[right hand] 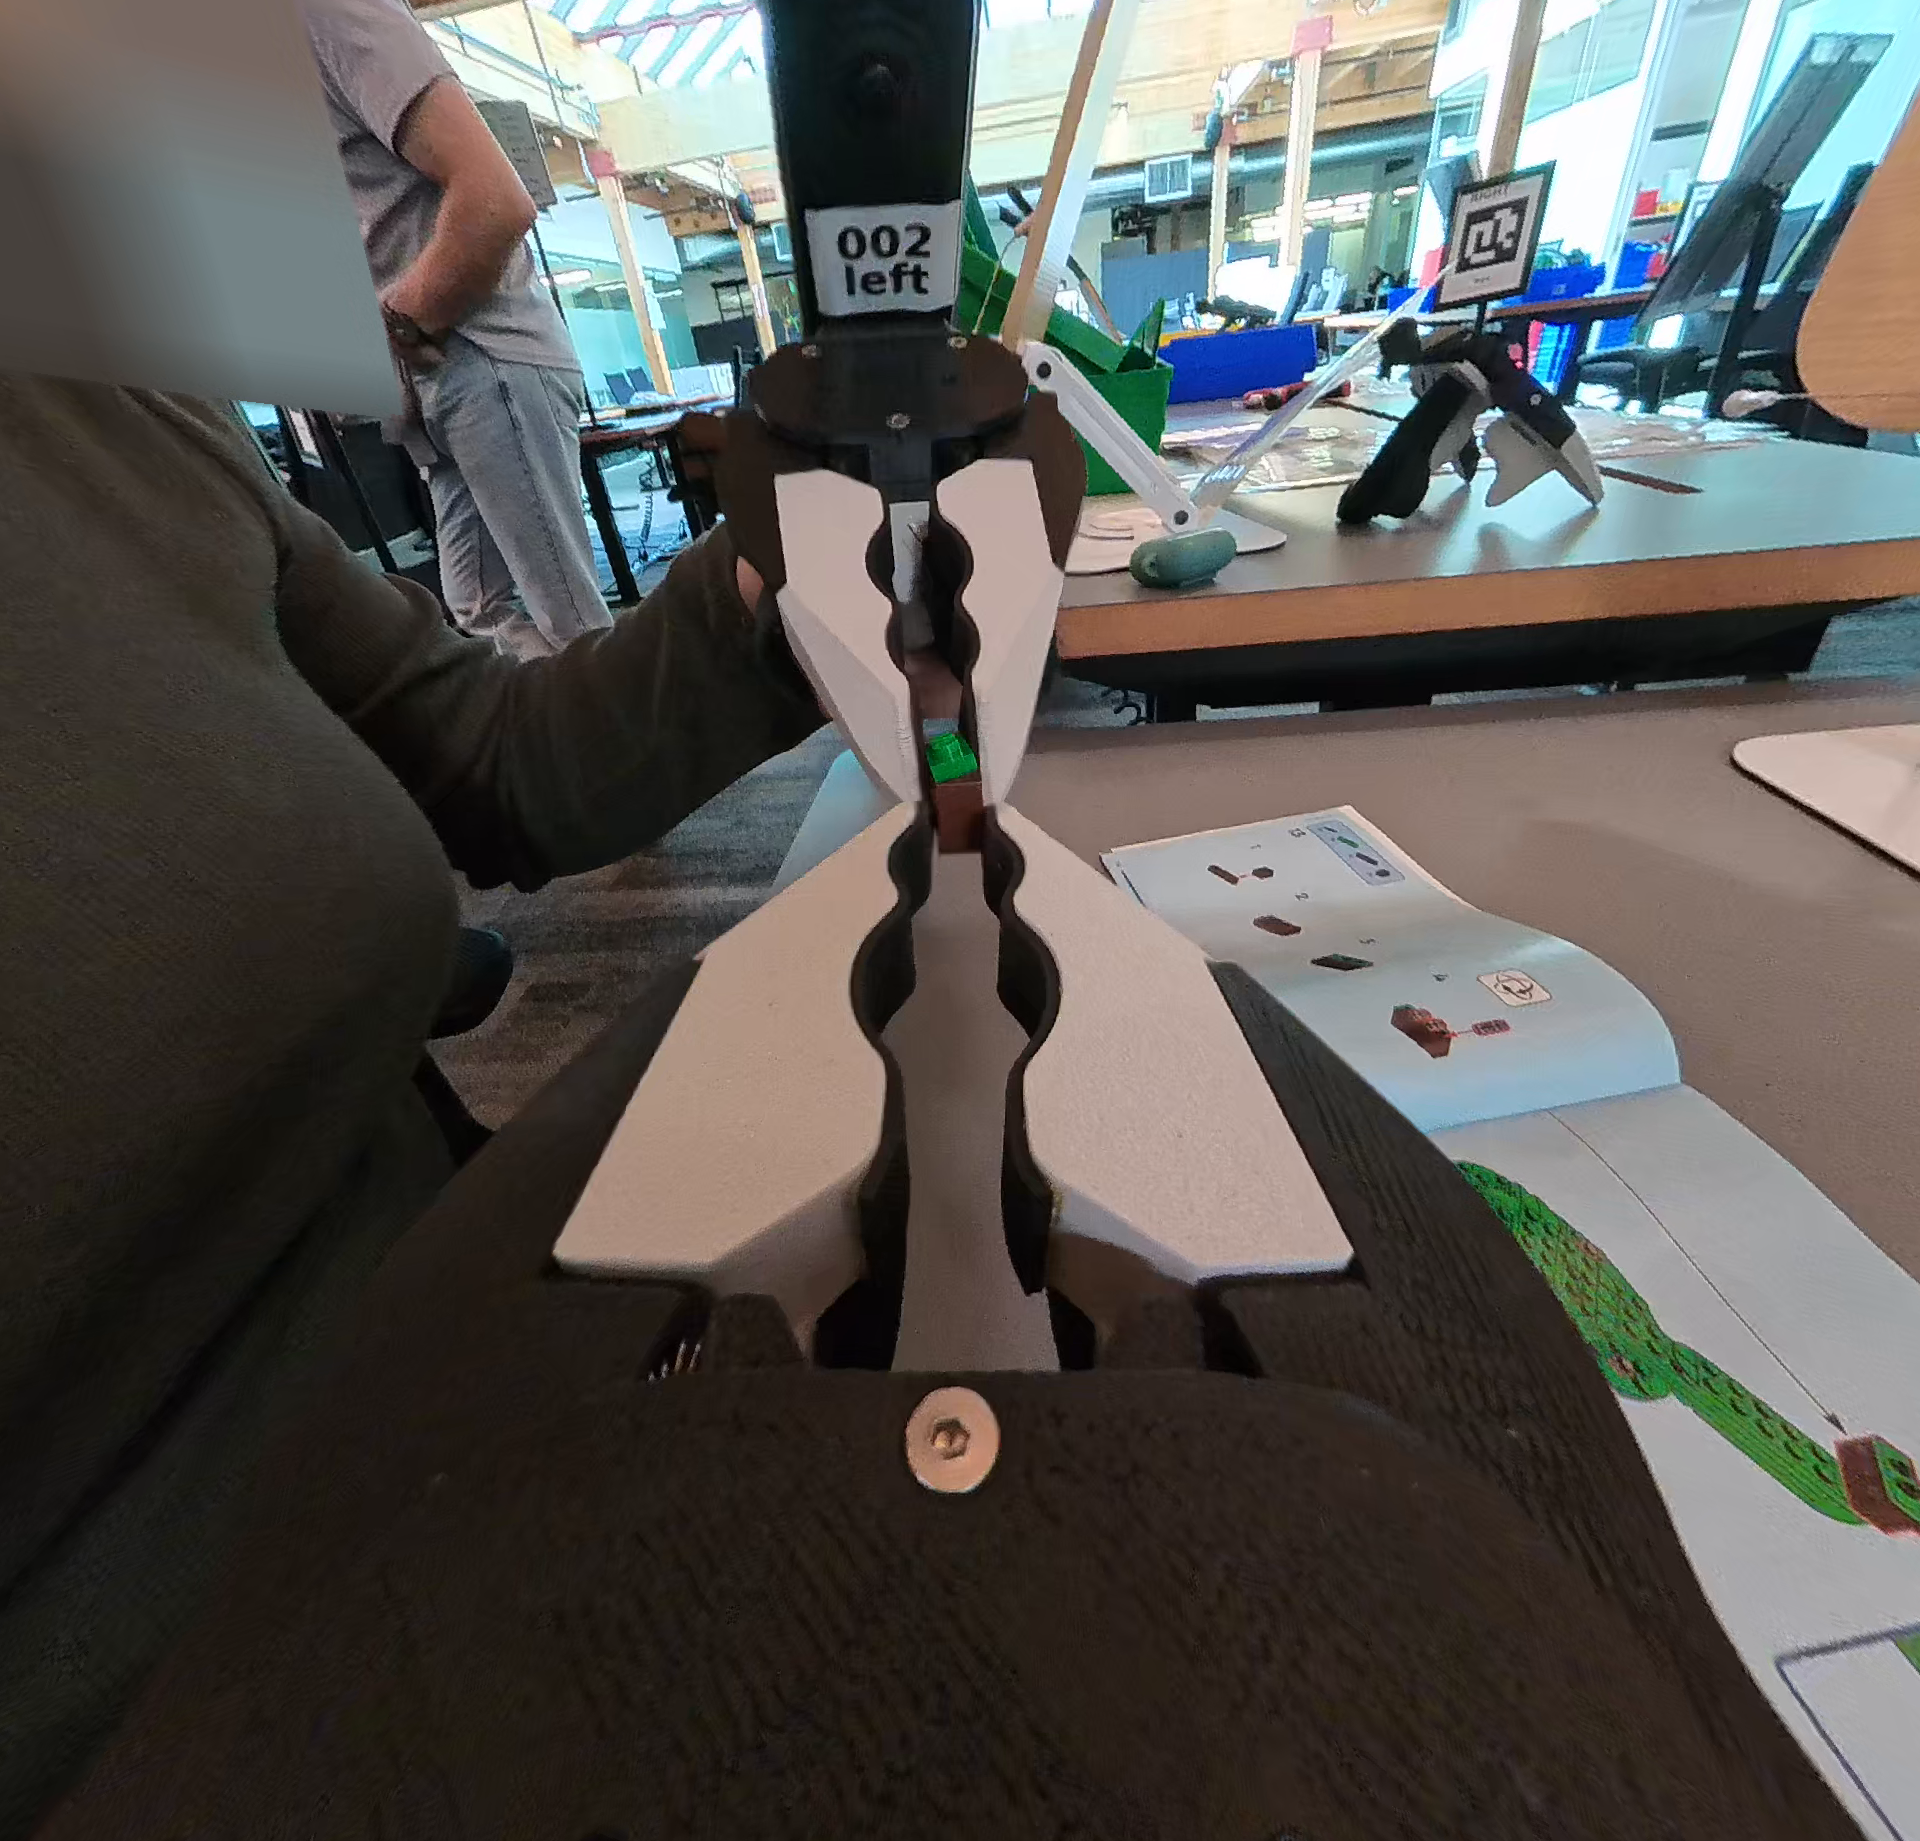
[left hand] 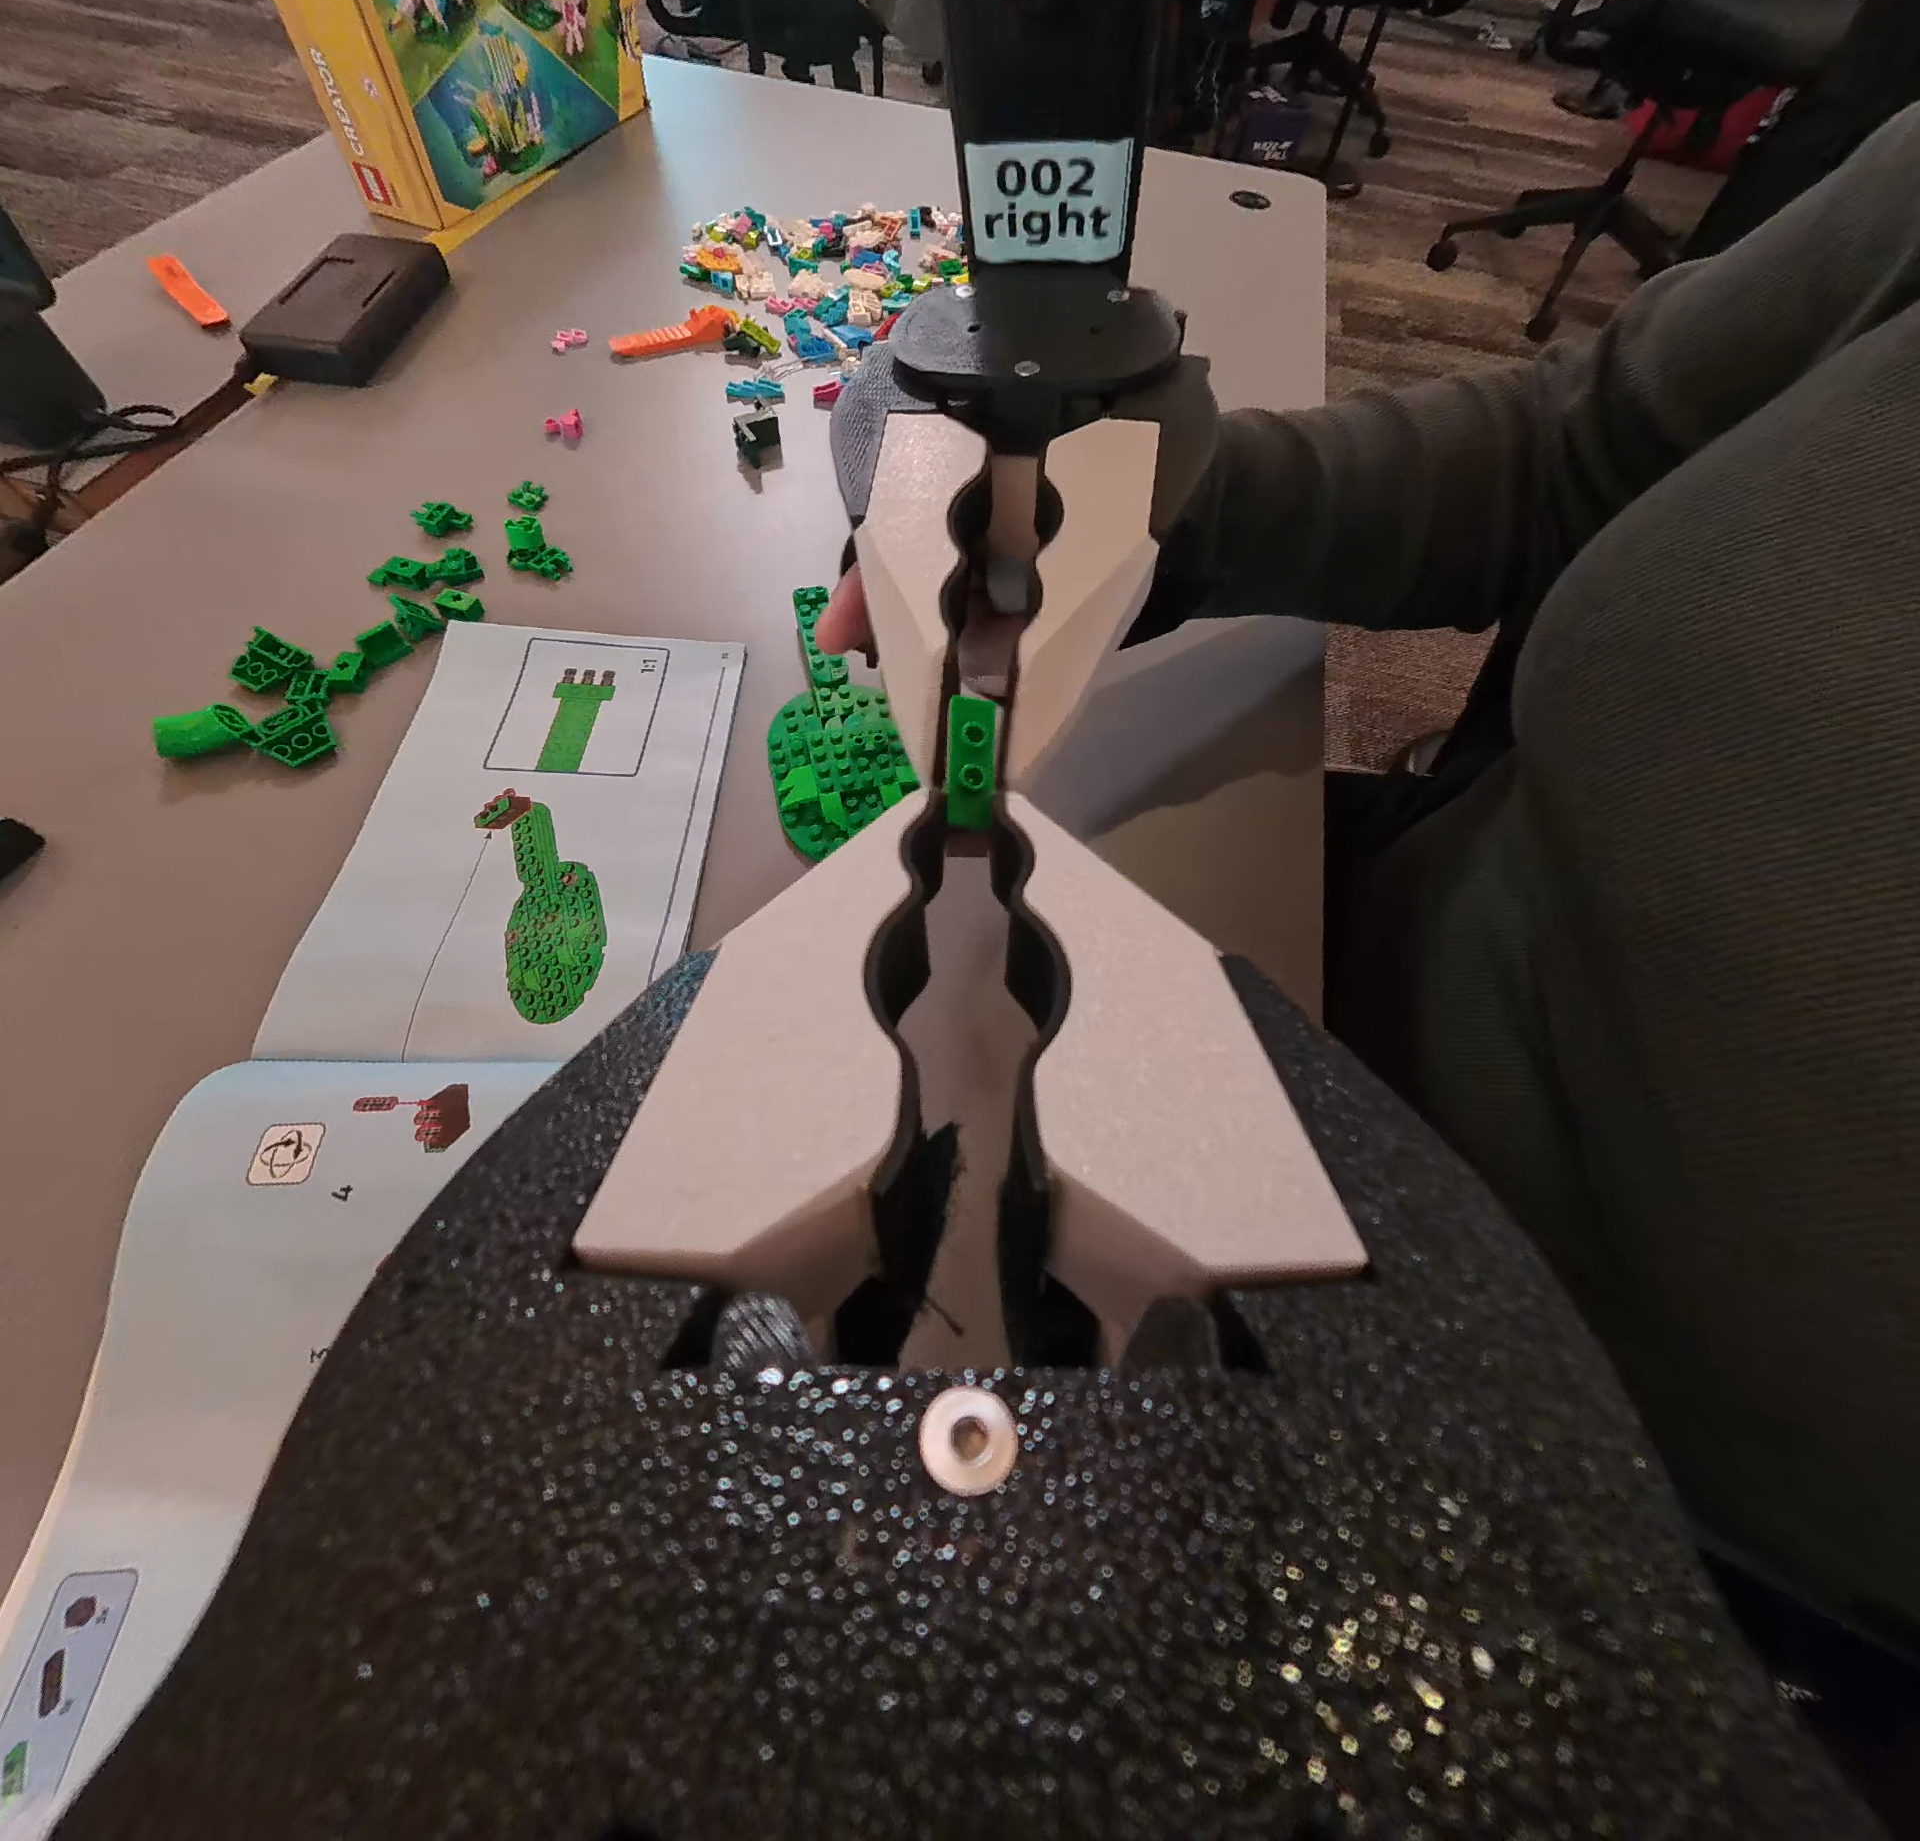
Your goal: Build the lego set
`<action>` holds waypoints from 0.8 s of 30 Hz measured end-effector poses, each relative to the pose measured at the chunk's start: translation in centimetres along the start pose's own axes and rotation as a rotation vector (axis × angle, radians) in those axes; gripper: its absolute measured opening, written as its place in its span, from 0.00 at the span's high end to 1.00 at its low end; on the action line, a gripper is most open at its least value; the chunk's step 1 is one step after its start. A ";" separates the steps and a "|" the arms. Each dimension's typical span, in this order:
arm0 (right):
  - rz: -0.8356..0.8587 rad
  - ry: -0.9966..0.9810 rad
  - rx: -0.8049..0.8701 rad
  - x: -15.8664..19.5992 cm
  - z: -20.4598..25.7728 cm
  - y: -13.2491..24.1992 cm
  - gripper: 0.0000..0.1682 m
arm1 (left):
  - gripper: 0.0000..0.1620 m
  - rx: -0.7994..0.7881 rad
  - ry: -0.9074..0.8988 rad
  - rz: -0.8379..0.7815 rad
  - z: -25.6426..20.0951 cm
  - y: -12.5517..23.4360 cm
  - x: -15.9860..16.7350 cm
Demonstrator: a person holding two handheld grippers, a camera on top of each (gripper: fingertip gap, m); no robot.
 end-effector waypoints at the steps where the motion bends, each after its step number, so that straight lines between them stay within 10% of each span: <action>1: -0.010 0.001 0.000 -0.1 0.0 0.0 0.96 | 0.96 0.004 -0.001 -0.005 -0.1 0.0 -0.1; 13: -0.124 -0.051 -0.019 -2.3 -0.2 0.5 0.96 | 0.94 -0.068 -0.104 -0.108 -0.7 0.6 -2.1; 17: -0.152 -0.065 -0.022 -3.2 -0.1 0.7 0.96 | 0.79 -0.136 -0.164 -0.107 -0.5 0.8 -2.1; 20: -0.171 -0.097 -0.025 -3.9 0.0 0.7 0.96 | 0.50 -0.190 -0.299 -0.161 -0.9 0.8 -2.7; 24: -0.194 -0.151 -0.054 -4.8 0.2 0.7 0.96 | 0.52 -0.374 -0.717 -0.289 -1.9 1.0 -4.2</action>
Point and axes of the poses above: each gripper's, where its closed fingertips meet, y back along the fingers, x out of its underside, z = x × y across the jaws, the point moved 1 cm from there along y, back along the fingers, and after that the axes turned 11 degrees about y, right-handed, at the moved point
